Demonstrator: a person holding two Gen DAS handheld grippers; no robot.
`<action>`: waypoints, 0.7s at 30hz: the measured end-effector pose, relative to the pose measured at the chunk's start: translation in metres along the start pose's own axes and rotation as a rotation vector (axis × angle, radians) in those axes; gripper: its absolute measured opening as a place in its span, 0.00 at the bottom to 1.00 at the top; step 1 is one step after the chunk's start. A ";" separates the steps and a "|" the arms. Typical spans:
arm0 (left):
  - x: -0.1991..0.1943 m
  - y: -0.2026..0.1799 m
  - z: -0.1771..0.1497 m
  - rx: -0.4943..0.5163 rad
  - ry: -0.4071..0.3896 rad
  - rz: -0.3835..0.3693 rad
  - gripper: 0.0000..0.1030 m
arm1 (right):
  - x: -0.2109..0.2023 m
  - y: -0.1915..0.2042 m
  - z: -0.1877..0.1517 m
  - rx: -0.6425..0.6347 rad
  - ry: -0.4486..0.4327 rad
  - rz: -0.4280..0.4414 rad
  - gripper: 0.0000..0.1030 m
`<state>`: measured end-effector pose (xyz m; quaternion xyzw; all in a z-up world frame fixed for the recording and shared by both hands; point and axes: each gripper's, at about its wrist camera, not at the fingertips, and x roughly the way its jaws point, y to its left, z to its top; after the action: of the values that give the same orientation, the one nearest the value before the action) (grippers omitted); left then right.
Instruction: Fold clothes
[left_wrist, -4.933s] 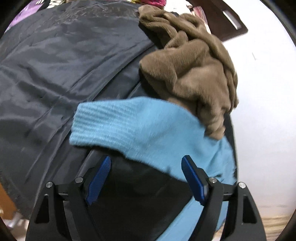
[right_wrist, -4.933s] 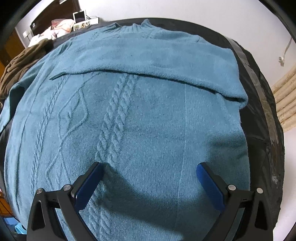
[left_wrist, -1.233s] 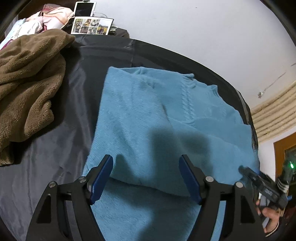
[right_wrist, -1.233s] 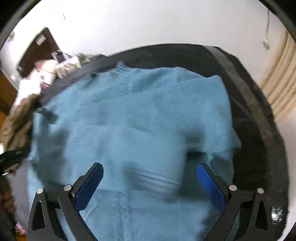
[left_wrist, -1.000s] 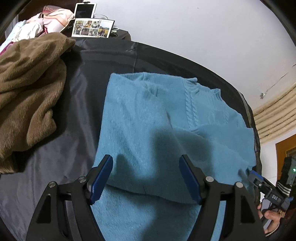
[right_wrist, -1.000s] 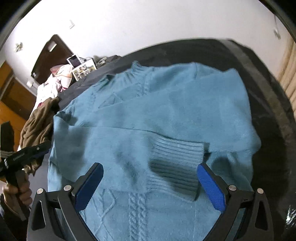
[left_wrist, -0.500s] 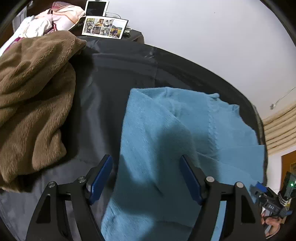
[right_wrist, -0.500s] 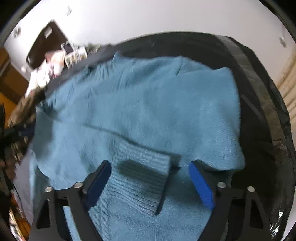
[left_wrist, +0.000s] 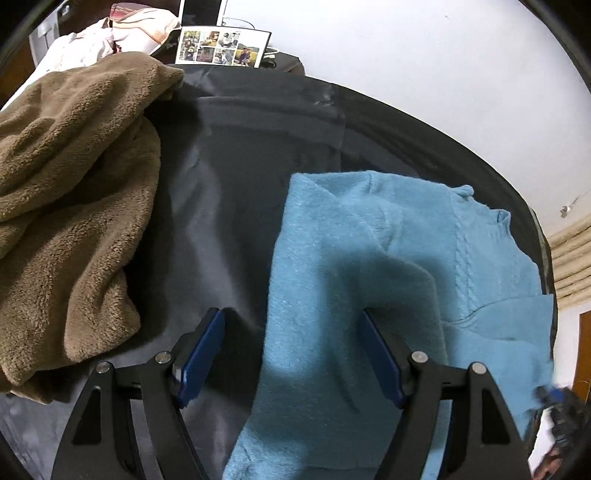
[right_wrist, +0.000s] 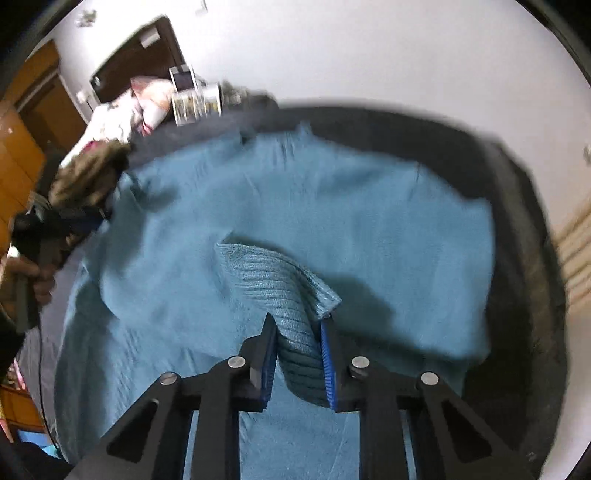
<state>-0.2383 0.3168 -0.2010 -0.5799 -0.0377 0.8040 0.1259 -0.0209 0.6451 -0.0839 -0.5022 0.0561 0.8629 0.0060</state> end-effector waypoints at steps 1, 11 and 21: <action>0.000 0.002 0.000 -0.007 -0.003 0.003 0.76 | -0.011 0.000 0.008 -0.003 -0.043 -0.017 0.22; 0.007 0.000 0.004 0.012 -0.017 0.049 0.76 | 0.031 -0.029 0.027 0.025 0.021 -0.118 0.30; -0.007 -0.001 0.007 0.017 -0.048 0.065 0.76 | 0.030 -0.068 0.010 0.177 0.057 -0.155 0.65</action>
<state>-0.2428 0.3163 -0.1918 -0.5602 -0.0149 0.8217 0.1038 -0.0399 0.7126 -0.1113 -0.5270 0.0933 0.8368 0.1154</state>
